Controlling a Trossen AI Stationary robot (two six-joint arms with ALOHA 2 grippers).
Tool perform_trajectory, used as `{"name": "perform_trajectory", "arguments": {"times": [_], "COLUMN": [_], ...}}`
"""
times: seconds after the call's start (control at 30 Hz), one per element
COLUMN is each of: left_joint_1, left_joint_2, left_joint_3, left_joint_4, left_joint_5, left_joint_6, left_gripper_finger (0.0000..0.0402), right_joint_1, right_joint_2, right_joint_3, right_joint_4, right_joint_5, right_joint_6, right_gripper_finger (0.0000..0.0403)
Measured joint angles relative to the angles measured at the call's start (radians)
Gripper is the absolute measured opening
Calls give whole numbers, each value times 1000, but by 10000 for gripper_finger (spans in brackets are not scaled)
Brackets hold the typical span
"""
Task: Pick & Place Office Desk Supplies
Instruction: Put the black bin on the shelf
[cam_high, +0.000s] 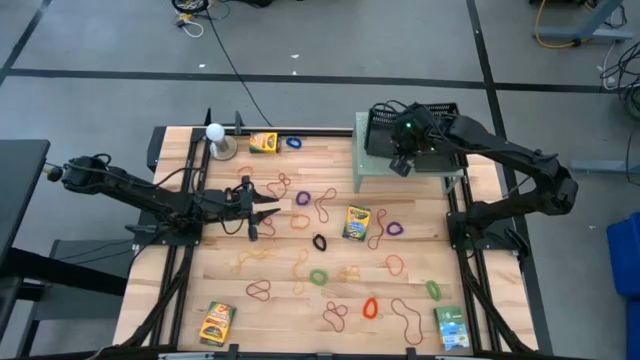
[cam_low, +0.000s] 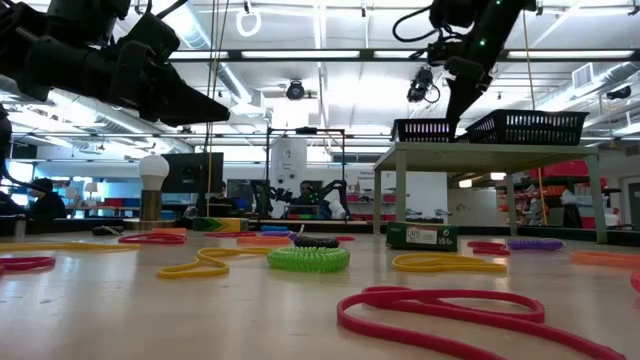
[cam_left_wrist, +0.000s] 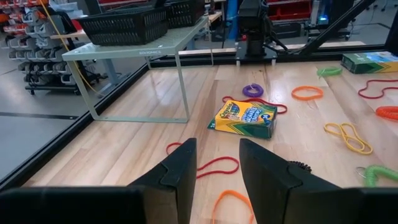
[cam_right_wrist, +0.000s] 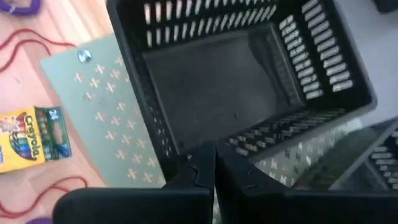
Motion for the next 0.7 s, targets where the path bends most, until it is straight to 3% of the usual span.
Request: {"name": "perform_trajectory", "arguments": {"times": [0.2,0.7], "left_joint_1": [0,0], "left_joint_2": [0,0], "left_joint_3": [0,0], "left_joint_4": [0,-7], "left_joint_5": [0,0], "left_joint_6": [0,0], "left_gripper_finger": [128,128], "right_joint_1": [0,0], "right_joint_2": [-1,-100], "right_joint_3": [0,6], "right_joint_4": [-1,-50], "right_joint_5": [71,110], "right_joint_6": [7,50], "right_gripper_finger": [5,8]}}
